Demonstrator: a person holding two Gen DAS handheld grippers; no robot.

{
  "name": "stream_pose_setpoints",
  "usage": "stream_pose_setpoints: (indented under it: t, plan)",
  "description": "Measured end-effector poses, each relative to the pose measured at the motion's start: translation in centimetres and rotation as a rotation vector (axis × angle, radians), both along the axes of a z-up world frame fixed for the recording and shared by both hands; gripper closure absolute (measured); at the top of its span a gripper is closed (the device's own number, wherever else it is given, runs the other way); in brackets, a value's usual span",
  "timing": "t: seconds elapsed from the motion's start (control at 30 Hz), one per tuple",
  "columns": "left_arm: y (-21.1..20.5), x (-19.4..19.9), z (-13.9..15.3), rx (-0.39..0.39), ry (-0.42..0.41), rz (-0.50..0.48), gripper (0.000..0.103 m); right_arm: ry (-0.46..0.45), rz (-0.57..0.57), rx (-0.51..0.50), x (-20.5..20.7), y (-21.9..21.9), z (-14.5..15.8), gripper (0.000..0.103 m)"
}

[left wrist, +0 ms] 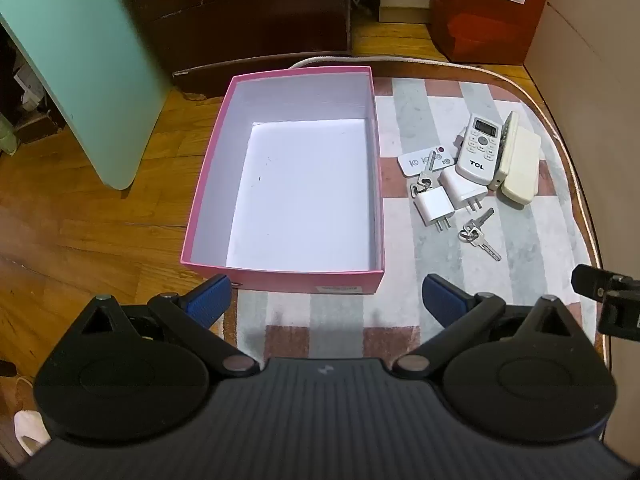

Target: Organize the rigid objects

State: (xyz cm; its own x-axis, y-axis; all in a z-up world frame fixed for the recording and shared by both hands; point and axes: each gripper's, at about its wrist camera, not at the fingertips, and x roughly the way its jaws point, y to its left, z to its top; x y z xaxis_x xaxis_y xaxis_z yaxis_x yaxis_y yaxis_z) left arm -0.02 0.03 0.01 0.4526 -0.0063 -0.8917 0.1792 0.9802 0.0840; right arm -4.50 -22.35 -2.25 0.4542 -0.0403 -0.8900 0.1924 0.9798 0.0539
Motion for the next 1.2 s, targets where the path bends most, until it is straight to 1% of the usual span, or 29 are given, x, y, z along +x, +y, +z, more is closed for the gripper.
stream_pose_setpoints:
  t: [0.1, 0.23, 0.37, 0.47, 0.63, 0.73, 1.0, 1.2]
  plan:
    - [0.0, 0.0, 0.0, 0.004, 0.006, 0.002, 0.0, -0.002, 0.001, 0.0, 0.0, 0.1, 0.1, 0.0]
    - [-0.2, 0.1, 0.3, 0.019, -0.015, 0.012, 0.0, -0.005, 0.001, 0.001, 0.0, 0.2, 0.1, 0.0]
    - [0.0, 0.3, 0.3, 0.009, -0.006, 0.033, 0.0, 0.005, 0.008, 0.0, 0.2, 0.2, 0.1, 0.0]
    - [0.9, 0.1, 0.0, -0.007, -0.018, 0.046, 0.0, -0.001, 0.011, -0.003, 0.3, 0.1, 0.2, 0.0]
    - [1.0, 0.1, -0.3, 0.026, -0.03, 0.035, 0.0, -0.006, 0.007, -0.012, 0.0, 0.4, 0.3, 0.0]
    - [1.1, 0.0, -0.6, 0.048, -0.045, 0.044, 0.0, -0.006, 0.006, -0.015, 0.0, 0.3, 0.3, 0.0]
    - [1.8, 0.2, -1.0, 0.014, -0.019, 0.032, 0.0, -0.007, 0.009, -0.016, 0.0, 0.3, 0.4, 0.0]
    - [1.9, 0.0, -0.8, -0.001, -0.026, 0.022, 0.0, -0.002, 0.008, -0.009, 0.1, 0.3, 0.3, 0.0]
